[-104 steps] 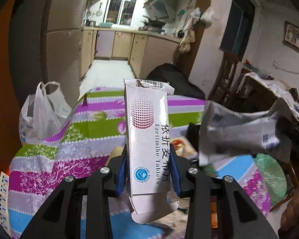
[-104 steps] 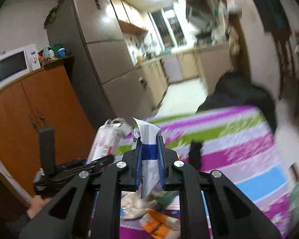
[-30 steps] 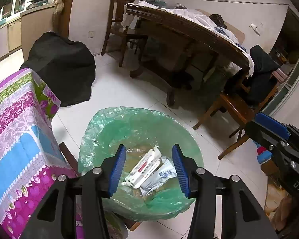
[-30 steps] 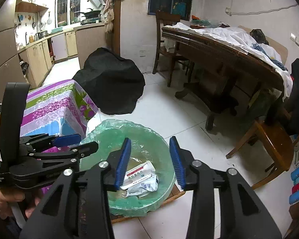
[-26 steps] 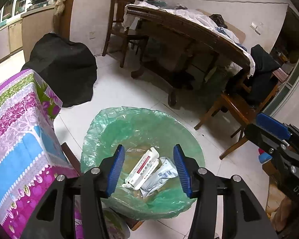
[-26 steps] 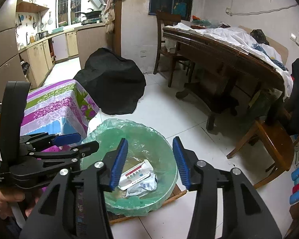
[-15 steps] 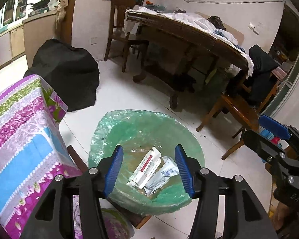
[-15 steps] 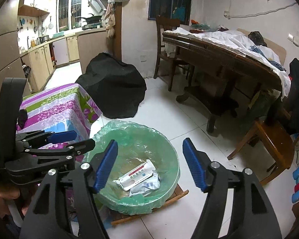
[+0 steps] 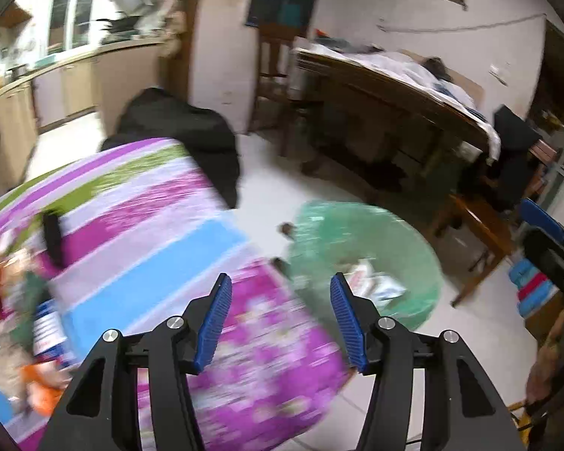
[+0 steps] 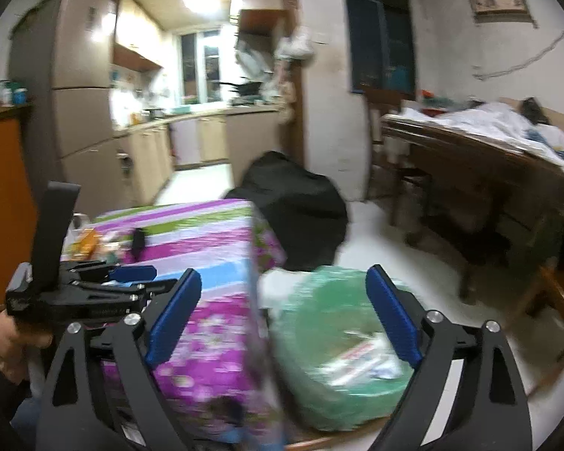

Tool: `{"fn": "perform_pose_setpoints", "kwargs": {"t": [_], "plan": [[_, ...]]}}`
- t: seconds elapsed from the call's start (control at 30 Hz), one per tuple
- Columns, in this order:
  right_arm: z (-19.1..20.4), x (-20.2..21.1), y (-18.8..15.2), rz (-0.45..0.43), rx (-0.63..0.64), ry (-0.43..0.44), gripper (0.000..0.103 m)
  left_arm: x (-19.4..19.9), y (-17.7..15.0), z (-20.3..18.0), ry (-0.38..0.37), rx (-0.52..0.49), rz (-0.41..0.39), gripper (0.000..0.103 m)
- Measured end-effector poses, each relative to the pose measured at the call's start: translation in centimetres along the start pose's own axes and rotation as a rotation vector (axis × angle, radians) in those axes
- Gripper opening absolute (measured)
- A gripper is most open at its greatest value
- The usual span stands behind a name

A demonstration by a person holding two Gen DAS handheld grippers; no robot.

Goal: Collect trash
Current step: 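Grasp the grain bag with the left tool while the right tool grasps the orange-white packet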

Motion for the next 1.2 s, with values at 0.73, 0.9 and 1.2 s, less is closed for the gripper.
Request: {"fn": "perform_pose_setpoints", "kwargs": {"t": [0.73,0.9,1.2], "plan": [[17.6,-0.7,-4.6,0.139,0.218,0.361,0.090,14.9,-13.1,23.9,0.209,0.236,-0.052,0.083],[19.2,-0.7,-5.2,0.158,0.261,0.412,0.090,14.4,-12.2,24.9,0.204,0.276,-0.062,0.070],[23.9,-3.8,-4.6,0.201,0.278,0.579,0.089,15.1,-13.3,24.5,0.203,0.289,-0.074,0.057]]}}
Point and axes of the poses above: each gripper's, at about its wrist camera, not at the fingertips, and x roughly against the way its jaws point, z to its left, y to its top, the point moved 1 cm from there along -x, roughly the way its jaws point, and after that the axes turned 13 degrees about -y, right-handed, at the moved point
